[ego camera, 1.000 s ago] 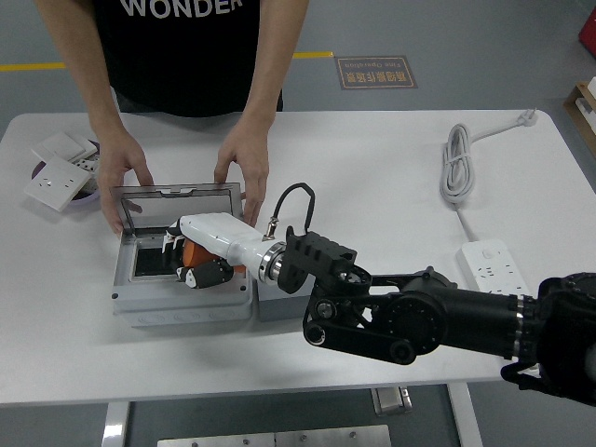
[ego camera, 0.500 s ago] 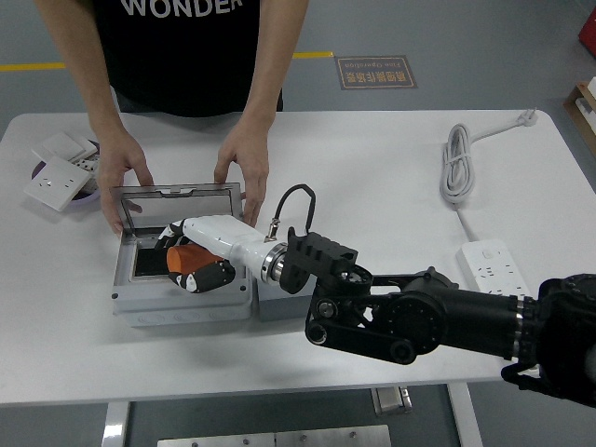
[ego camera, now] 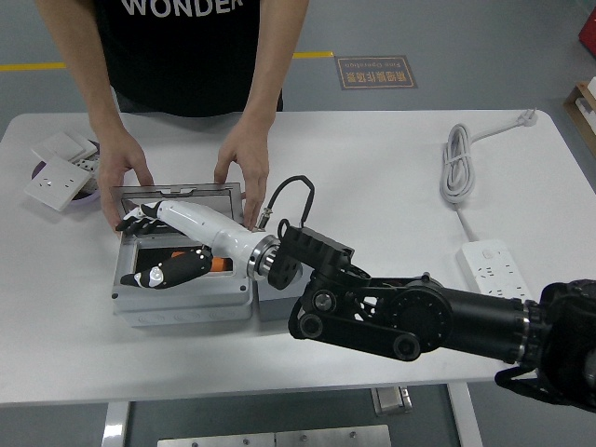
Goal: Pick up the cylinder from the cube,place it in the box,flap close box
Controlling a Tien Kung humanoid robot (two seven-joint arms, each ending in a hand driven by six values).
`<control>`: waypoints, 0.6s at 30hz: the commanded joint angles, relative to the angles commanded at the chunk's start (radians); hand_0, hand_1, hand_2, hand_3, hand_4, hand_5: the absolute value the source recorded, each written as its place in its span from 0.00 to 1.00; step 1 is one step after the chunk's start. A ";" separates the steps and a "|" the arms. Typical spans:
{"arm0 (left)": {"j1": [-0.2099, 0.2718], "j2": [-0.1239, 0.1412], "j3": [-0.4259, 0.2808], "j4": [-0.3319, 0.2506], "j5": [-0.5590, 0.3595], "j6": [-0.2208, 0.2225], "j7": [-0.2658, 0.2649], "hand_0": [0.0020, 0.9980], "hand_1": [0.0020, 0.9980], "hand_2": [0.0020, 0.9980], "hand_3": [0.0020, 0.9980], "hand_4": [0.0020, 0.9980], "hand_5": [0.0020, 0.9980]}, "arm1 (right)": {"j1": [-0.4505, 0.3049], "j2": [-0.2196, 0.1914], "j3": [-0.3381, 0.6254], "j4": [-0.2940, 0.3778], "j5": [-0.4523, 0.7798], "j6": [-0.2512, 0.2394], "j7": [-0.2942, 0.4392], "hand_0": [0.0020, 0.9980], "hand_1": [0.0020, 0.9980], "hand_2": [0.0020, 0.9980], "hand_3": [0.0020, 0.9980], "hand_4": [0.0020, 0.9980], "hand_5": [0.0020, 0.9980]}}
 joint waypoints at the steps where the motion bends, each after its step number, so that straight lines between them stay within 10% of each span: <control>1: 0.000 0.000 0.001 0.000 0.000 0.000 0.000 0.92 0.85 0.86 0.95 0.00 0.00 | 0.000 0.000 0.016 0.011 0.007 0.001 0.004 0.84 0.74 0.76 0.78 0.86 0.32; 7: -0.002 0.001 0.001 0.000 0.002 -0.001 -0.001 0.92 0.85 0.86 0.95 0.00 0.00 | 0.008 0.000 0.055 0.011 0.020 0.001 0.015 0.83 0.73 0.74 0.77 0.86 0.33; 18: -0.006 0.003 0.008 0.000 0.003 -0.003 0.000 0.92 0.85 0.86 0.95 0.00 0.00 | 0.081 0.000 0.062 -0.182 0.062 0.008 0.040 0.83 0.73 0.73 0.76 0.83 0.30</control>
